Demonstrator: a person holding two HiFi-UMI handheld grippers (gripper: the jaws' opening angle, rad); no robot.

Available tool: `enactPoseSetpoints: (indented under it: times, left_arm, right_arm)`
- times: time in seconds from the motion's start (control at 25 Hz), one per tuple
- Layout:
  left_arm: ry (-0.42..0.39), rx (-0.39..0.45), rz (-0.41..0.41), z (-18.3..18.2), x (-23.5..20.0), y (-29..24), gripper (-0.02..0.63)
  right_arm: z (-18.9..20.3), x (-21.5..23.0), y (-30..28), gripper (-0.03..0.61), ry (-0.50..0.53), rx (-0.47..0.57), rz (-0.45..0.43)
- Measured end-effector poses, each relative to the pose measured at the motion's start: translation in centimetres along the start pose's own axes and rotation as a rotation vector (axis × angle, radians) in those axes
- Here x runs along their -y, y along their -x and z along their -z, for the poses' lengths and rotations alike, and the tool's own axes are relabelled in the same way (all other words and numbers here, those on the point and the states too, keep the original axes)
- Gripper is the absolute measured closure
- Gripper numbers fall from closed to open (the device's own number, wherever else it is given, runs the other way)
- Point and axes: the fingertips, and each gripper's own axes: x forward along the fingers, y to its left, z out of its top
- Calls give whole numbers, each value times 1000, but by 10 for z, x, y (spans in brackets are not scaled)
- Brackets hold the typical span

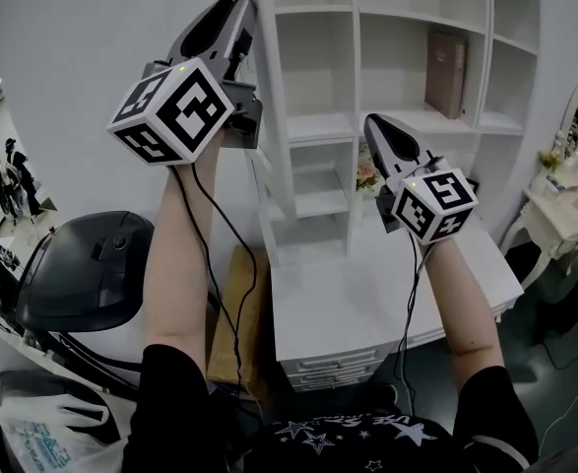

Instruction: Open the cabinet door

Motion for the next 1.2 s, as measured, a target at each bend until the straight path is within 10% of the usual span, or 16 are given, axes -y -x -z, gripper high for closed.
enactPoseSetpoints:
  times: [1.2]
  left_arm:
    - [-133,-4,-153,-35,-55,66,555]
  right_arm:
    - [8,-69,-13,572,-51,-36,-63]
